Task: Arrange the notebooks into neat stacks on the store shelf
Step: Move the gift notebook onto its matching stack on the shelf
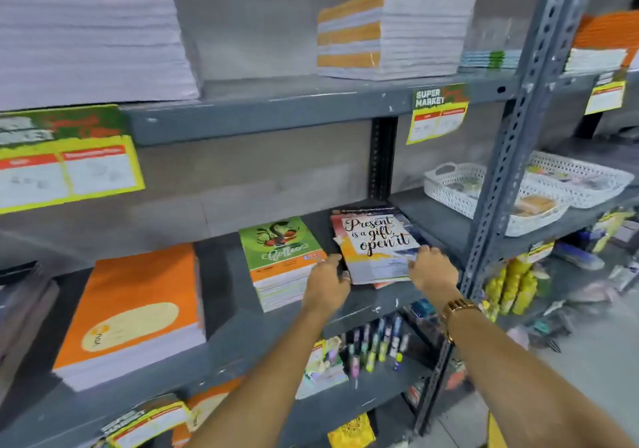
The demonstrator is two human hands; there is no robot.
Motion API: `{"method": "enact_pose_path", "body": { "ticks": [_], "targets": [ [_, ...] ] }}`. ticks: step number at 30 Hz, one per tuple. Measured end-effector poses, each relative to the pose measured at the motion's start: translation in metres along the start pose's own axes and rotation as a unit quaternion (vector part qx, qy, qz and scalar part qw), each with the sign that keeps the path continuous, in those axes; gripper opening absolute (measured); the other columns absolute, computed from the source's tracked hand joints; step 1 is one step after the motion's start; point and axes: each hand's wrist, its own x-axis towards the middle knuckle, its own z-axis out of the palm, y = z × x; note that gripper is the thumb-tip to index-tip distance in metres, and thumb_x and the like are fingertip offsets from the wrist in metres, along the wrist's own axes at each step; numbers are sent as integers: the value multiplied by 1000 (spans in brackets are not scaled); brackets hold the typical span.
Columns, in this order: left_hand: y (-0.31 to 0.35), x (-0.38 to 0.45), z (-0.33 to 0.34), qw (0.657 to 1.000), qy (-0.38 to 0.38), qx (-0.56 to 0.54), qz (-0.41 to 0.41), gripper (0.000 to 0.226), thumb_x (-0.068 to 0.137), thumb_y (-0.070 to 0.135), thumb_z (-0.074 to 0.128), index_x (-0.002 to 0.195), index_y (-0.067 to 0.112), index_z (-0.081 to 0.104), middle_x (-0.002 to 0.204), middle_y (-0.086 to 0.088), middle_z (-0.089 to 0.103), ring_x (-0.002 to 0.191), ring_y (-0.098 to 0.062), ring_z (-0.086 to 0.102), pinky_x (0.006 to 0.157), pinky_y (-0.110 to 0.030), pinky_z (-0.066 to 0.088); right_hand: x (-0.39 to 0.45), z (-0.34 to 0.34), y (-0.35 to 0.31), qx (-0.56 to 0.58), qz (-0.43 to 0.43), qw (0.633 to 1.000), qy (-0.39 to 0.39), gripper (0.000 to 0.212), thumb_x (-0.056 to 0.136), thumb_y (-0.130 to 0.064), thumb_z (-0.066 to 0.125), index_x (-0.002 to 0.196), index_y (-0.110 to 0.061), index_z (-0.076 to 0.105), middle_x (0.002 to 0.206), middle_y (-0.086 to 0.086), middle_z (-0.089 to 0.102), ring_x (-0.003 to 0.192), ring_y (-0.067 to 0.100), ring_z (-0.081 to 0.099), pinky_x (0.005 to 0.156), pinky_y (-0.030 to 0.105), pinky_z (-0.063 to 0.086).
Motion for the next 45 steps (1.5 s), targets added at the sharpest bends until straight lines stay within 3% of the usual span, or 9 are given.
{"method": "enact_pose_path", "body": {
  "ticks": [3,8,14,20,26,29,33,41,45],
  "targets": [
    [11,25,27,993,0,-76,-86,5,89,9,55,92,7,59,105,-22,65,106,-35,59,93,-45,48,22,8,12,8,38,999,-20,46,99,-27,39,134,3,39,140,19,42,130,36,40,102,45,43],
    [22,52,51,972,2,-95,-217,35,91,10,51,121,-7,49,128,-25,55,116,-38,55,92,-42,49,50,16,22,48,82,992,-77,57,95,-37,45,137,2,38,141,20,42,131,36,37,106,44,41],
    [16,66,66,950,20,-139,-279,29,84,-2,50,111,-9,57,117,-27,64,106,-38,64,86,-43,56,69,13,25,127,108,982,-91,44,83,-30,64,116,-1,57,129,19,50,122,35,45,96,36,46],
    [24,67,57,945,14,-164,-283,12,83,-7,55,94,-7,60,101,-23,68,79,-34,69,74,-38,59,71,6,21,220,126,967,-10,38,87,-3,53,122,10,46,126,26,55,118,40,54,92,39,48],
    [31,62,50,950,27,-162,-265,19,82,-11,57,100,-12,61,110,-25,67,92,-38,70,81,-44,60,54,-3,18,236,110,964,61,31,91,-5,50,118,10,46,119,29,58,110,41,57,89,42,45],
    [30,59,41,954,36,-172,-243,9,79,-11,59,87,-6,60,111,-24,66,95,-39,69,82,-46,60,41,-12,14,233,96,963,98,29,92,-6,51,116,9,46,117,29,59,108,41,59,88,42,46],
    [17,53,16,955,53,-193,-218,21,75,-9,63,63,4,50,106,-23,70,91,-37,70,82,-47,60,17,-23,-6,260,87,956,107,31,92,-6,51,118,9,45,119,29,58,109,42,57,88,42,45],
    [-23,8,-85,945,101,-241,-196,12,79,-6,65,73,0,56,98,-16,69,91,-34,72,85,-42,59,-45,-21,-88,307,51,945,96,35,90,-5,52,120,11,44,126,29,53,119,40,51,95,42,42],
    [-54,-24,-140,940,138,-234,-204,25,82,-5,63,65,4,48,100,-22,68,85,-35,73,83,-42,59,-79,-11,-140,327,28,942,78,34,90,-7,53,119,10,46,124,28,55,115,40,53,91,42,44]
  ]
}}
